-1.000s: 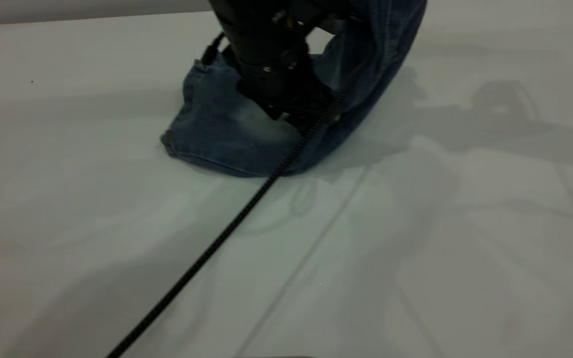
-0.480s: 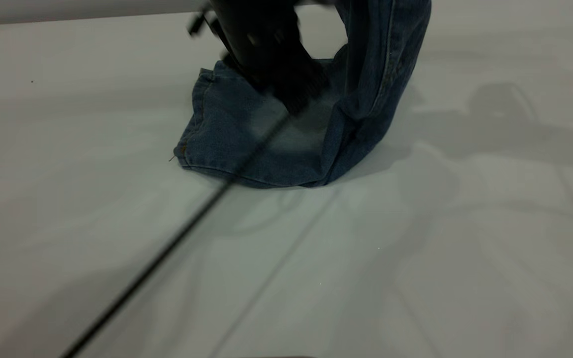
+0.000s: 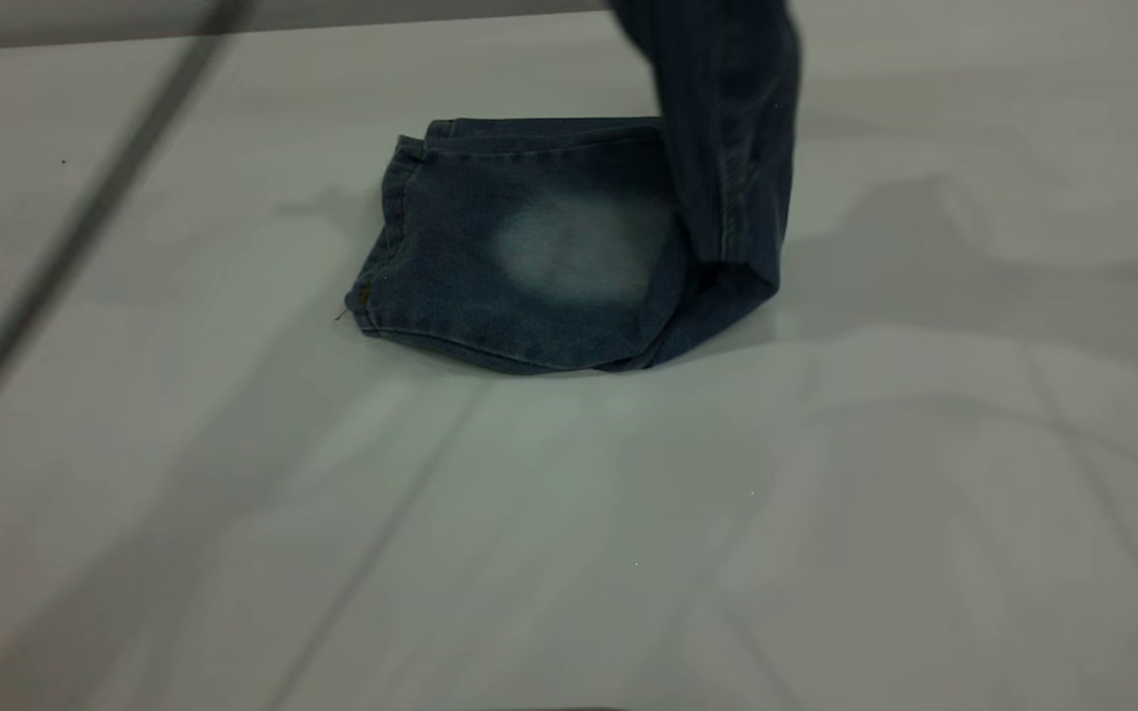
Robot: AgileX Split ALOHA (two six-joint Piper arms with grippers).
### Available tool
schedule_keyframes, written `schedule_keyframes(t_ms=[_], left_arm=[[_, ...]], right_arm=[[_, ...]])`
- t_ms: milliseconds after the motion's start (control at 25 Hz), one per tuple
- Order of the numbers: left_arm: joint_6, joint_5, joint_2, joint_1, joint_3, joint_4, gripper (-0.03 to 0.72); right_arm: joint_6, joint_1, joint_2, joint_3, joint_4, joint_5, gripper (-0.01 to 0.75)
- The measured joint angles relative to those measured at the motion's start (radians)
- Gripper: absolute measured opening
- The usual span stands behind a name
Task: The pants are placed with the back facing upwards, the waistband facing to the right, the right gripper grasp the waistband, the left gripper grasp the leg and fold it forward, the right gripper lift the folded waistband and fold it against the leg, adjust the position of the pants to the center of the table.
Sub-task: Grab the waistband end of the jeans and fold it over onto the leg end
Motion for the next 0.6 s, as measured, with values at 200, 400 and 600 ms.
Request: schedule_keyframes(t_ms=[200,400,600], left_arm=[[0.0,0.009,-0.176,0.005,0.0,0.001,0.464],[0.0,0.023,-0.287,0.005,0.0,0.001,0.464],[0.0,0.042,-0.317,0.004,0.0,-0.003,0.464]], right_arm=[[-0.107,0.166,0.0,0.0,0.081,-0.246,0.058],[-0.231,0.286,0.018,-0.013,0.124,-0.47,0.058],[-0.27,0.313,0.133,-0.089,0.131,-0.519,0.062]])
